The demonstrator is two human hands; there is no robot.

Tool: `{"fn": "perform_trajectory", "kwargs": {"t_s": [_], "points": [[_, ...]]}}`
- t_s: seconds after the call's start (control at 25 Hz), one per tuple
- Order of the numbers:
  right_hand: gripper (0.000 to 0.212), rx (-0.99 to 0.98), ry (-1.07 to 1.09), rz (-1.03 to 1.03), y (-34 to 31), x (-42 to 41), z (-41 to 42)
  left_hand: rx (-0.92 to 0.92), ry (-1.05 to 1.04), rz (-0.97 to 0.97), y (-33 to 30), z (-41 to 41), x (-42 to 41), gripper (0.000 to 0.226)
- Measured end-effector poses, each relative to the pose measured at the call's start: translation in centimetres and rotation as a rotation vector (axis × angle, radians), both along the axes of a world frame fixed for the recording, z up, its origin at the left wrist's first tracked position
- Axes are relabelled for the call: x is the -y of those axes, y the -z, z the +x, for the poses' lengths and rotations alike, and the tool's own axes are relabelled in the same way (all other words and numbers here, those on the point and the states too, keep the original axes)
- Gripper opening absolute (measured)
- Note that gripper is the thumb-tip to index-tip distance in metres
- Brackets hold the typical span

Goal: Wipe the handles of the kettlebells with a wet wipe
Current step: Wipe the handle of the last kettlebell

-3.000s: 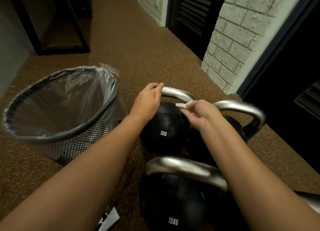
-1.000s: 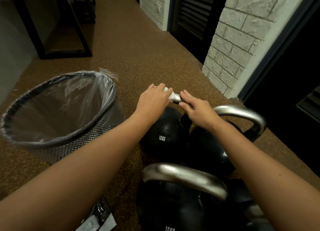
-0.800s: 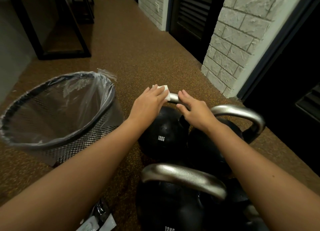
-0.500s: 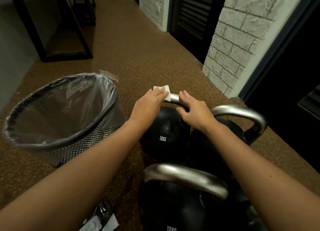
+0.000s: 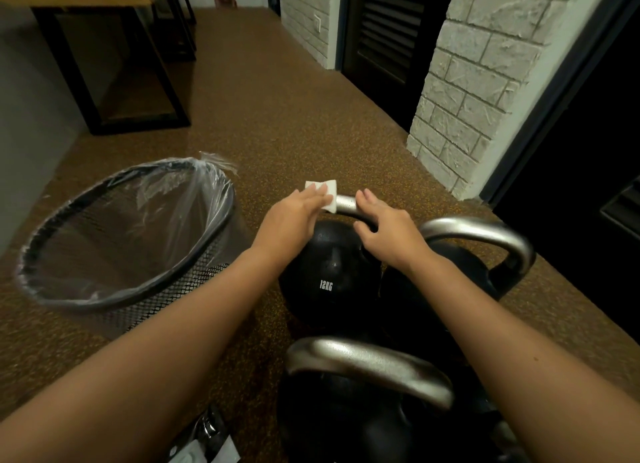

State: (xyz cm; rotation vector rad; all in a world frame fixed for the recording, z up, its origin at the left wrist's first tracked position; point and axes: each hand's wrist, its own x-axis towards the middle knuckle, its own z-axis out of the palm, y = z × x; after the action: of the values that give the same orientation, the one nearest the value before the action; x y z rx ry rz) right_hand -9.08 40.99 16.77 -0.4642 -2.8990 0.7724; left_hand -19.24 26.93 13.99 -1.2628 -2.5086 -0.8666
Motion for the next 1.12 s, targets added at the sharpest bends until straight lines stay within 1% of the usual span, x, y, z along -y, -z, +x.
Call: {"fn": "perform_trajectory", "kwargs": {"t_s": [0.08, 0.24, 0.28, 0.4, 0.52, 0.6, 0.68, 0.76, 0.88, 0.96, 1.04, 1.12], "points": [[0.057, 0.009, -0.005, -0.019, 0.2, -0.1, -0.1, -0.025, 0.059, -0.038, 0.7, 0.5, 0.7, 0.036], [0.057, 0.003, -0.005, 0.001, 0.4, -0.2, -0.2, 0.057, -0.057, 0.038, 0.3, 0.3, 0.6, 0.037], [0.057, 0.001, -0.005, 0.009, 0.4, -0.2, -0.2, 0.06, -0.054, 0.023, -0.2, 0.2, 0.2, 0.036], [0.058, 0.013, -0.018, 0.021, 0.4, -0.2, -0.2, -0.052, 0.024, -0.091, -0.8, 0.0, 0.4, 0.033], [0.059, 0.01, -0.018, 0.035, 0.6, -0.2, -0.3, -0.082, 0.016, -0.158, -2.1, -0.7, 0.2, 0.035], [0.061, 0.014, -0.022, 0.04, 0.8, -0.3, -0.4, -0.039, 0.007, -0.258, -3.6, -1.5, -1.2, 0.035], [0.063, 0.024, -0.026, 0.046, 0.8, -0.3, -0.5, 0.032, 0.025, -0.332, -4.5, -2.1, -2.1, 0.03], [0.063, 0.031, -0.036, 0.059, 0.9, -0.4, -0.5, 0.107, 0.026, -0.319, -4.4, -2.8, -1.8, 0.026], [0.064, 0.033, -0.038, 0.048, 1.2, -0.4, -0.7, 0.194, -0.031, -0.327, -4.4, -3.5, -1.5, 0.024], [0.065, 0.032, -0.035, 0.04, 1.2, -0.5, -0.8, 0.224, -0.003, -0.342, -4.8, -3.3, -2.3, 0.023], [0.065, 0.027, -0.038, 0.04, 1.2, -0.5, -0.7, 0.227, 0.043, -0.294, -4.6, -2.8, -2.9, 0.023], [0.065, 0.032, -0.043, 0.043, 1.2, -0.5, -0.7, 0.234, 0.036, -0.231, -4.1, -2.8, -2.7, 0.022]]}}
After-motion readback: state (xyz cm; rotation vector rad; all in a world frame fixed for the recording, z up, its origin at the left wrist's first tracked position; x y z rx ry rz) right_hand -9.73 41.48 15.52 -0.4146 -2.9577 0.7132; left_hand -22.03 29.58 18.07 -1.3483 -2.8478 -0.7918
